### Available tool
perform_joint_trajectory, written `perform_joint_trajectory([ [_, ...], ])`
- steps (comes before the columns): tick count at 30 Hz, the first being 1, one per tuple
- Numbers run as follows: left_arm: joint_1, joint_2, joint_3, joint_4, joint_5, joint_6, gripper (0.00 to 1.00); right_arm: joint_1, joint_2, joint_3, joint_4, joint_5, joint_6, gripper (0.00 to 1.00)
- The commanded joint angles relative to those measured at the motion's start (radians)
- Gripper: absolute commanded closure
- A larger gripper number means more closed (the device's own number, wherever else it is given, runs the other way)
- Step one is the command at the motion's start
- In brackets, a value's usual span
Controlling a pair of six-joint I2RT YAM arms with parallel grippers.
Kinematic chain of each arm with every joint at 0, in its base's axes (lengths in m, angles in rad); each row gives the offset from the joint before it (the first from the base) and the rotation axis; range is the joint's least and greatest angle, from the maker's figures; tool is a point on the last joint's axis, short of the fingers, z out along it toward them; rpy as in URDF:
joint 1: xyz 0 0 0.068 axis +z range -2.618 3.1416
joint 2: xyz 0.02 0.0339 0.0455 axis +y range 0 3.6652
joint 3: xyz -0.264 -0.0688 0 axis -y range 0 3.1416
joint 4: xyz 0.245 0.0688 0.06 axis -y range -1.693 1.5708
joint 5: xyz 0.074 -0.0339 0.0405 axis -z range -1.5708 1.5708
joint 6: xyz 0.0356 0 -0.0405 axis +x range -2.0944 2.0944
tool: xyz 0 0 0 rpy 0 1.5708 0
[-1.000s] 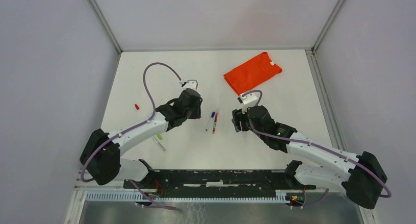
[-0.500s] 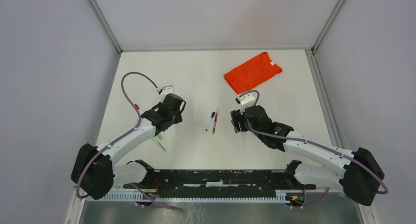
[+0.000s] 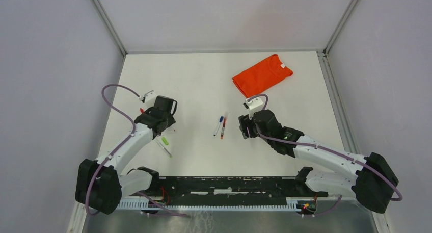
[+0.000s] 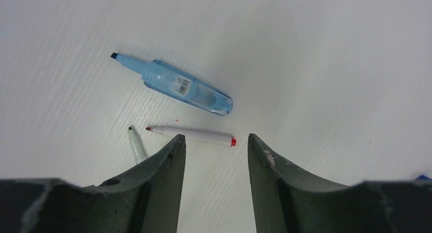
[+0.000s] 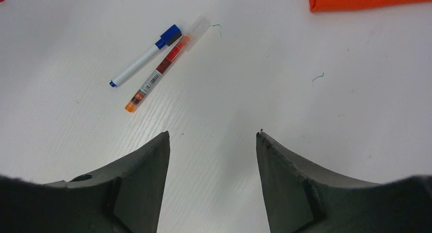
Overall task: Insert the pens into the pen caps
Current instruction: Pick up the pen cap from the center of the board.
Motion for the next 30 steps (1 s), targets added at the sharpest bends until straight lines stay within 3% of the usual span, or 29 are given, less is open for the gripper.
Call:
perform_joint_trajectory([
  [1, 0.091, 0.022, 0.035, 0.015, -0.005, -0.052, 0.46, -0.004, 0.000, 0.040, 0.019, -0.001, -0.015, 0.32],
  [17, 0.404, 0.220, 0.220, 0.098, -0.001, 0.093, 0.46, -0.005, -0.064, -0.013, 0.036, -0.048, -0.036, 0.31],
  [30, 0.504, 0.483, 0.400, 0.126, 0.044, 0.235, 0.43, -0.006, -0.109, -0.051, 0.060, -0.115, -0.115, 0.31],
])
